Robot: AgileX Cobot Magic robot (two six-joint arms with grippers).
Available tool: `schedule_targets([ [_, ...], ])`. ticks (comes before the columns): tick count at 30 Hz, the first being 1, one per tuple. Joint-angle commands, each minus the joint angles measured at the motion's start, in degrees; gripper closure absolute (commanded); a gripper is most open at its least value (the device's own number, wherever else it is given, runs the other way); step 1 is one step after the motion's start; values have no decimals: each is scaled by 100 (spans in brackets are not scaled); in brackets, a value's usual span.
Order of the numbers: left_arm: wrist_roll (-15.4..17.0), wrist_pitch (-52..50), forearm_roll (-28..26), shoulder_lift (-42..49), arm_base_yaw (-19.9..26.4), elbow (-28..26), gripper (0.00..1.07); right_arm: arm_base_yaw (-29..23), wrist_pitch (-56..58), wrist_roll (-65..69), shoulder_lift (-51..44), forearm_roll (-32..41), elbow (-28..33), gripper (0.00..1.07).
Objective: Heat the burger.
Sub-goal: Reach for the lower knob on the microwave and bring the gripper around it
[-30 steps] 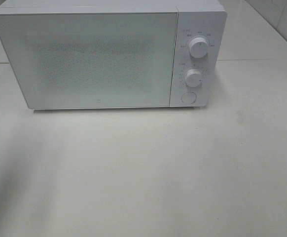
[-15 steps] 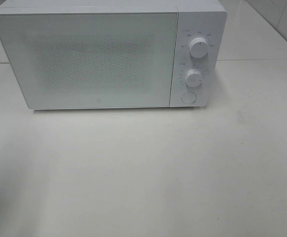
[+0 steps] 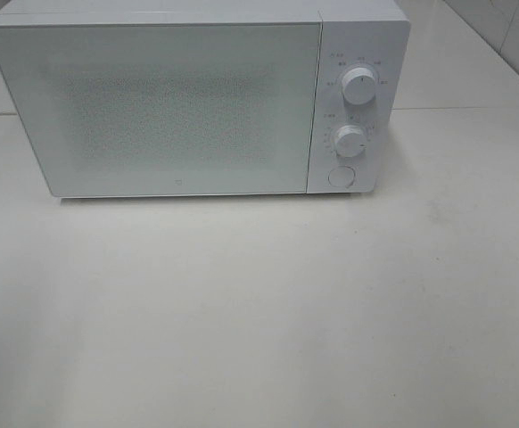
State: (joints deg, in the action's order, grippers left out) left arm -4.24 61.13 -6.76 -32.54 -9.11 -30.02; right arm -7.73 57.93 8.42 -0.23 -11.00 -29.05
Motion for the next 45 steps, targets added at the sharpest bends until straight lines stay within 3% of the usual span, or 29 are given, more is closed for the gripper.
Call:
schedule_targets([
  [1,80,34,92,521,6,29,6,34,-63,57,-155,-11,23,32],
  [14,74,29,23,2498,57,29,7,34,-63,57,-155,-11,23,32],
  [21,74,34,40,3455,659,29,7,34,-63,57,-155,-11,23,32],
  [45,74,23,69,3421,722,34,7,34,-63,57,-155,-6,23,32],
])
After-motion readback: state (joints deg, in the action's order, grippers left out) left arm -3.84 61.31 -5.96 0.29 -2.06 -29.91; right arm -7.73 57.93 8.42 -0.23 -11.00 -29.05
